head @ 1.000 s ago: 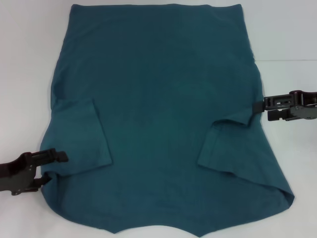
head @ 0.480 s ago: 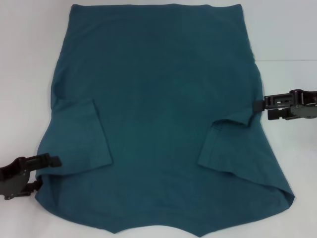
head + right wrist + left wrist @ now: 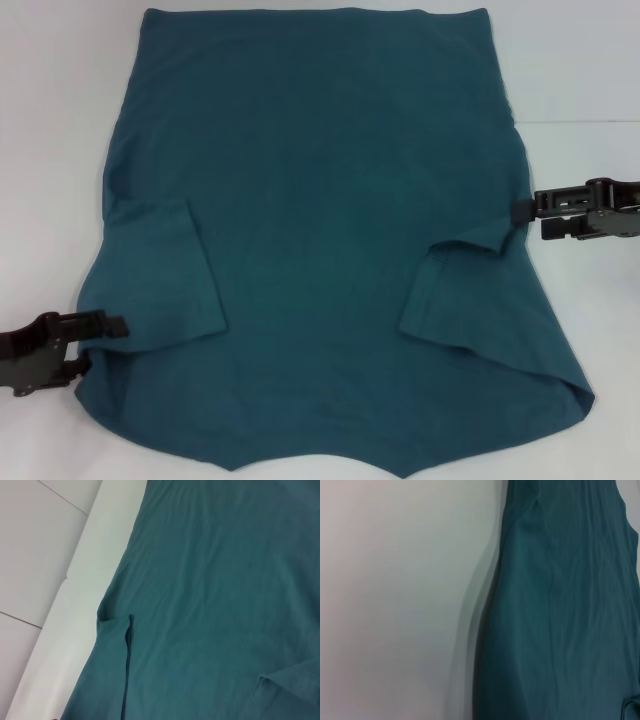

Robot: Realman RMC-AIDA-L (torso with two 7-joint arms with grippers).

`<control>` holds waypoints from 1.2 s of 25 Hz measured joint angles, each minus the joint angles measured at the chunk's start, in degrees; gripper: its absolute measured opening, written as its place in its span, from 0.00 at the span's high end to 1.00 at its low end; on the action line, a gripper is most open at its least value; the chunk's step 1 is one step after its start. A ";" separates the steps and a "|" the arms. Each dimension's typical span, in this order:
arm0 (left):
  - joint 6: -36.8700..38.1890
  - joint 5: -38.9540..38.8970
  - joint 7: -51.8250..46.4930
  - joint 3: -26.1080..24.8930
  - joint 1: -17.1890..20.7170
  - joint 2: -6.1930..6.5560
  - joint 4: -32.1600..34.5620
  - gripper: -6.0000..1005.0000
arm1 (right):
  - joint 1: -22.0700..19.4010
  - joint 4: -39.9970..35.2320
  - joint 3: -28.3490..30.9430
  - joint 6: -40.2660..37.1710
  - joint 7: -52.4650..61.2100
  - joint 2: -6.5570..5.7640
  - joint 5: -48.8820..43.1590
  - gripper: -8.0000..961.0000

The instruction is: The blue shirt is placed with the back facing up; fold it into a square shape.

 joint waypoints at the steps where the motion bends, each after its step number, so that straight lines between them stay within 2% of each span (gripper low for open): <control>1: 0.02 0.00 -0.04 0.05 -0.02 0.00 0.10 0.09 | -0.01 0.00 0.02 0.00 0.00 0.00 0.00 0.11; 2: 0.05 0.03 -0.09 0.11 -0.08 0.02 0.13 0.09 | -0.01 0.00 0.03 0.00 0.00 -0.01 0.00 0.11; 7: 0.06 0.09 -0.19 0.10 -0.18 0.06 0.13 0.24 | -0.04 0.00 0.05 0.00 0.00 -0.02 0.00 0.11; 10: -0.05 0.10 -0.19 0.10 -0.18 0.08 0.14 0.47 | -0.09 0.00 0.05 0.00 0.00 -0.02 0.00 0.11; 15: -0.48 1.09 -0.25 0.10 -0.28 0.08 0.13 0.71 | -0.10 0.00 0.05 0.00 -0.04 -0.07 0.00 0.11; 20: -0.03 1.11 0.45 -0.18 -0.52 0.09 0.10 0.81 | -0.10 0.00 -0.08 -0.01 -0.38 -0.20 -0.01 0.11; 26: 5.37 -4.63 4.27 -2.20 -0.63 0.54 0.13 0.93 | -0.56 0.01 -0.04 -0.33 -1.27 -0.45 -0.03 0.11; 30: 5.87 -4.93 4.29 -2.45 -0.86 0.86 0.13 0.96 | -1.19 0.06 -0.19 -0.35 -1.63 -0.46 -0.04 0.11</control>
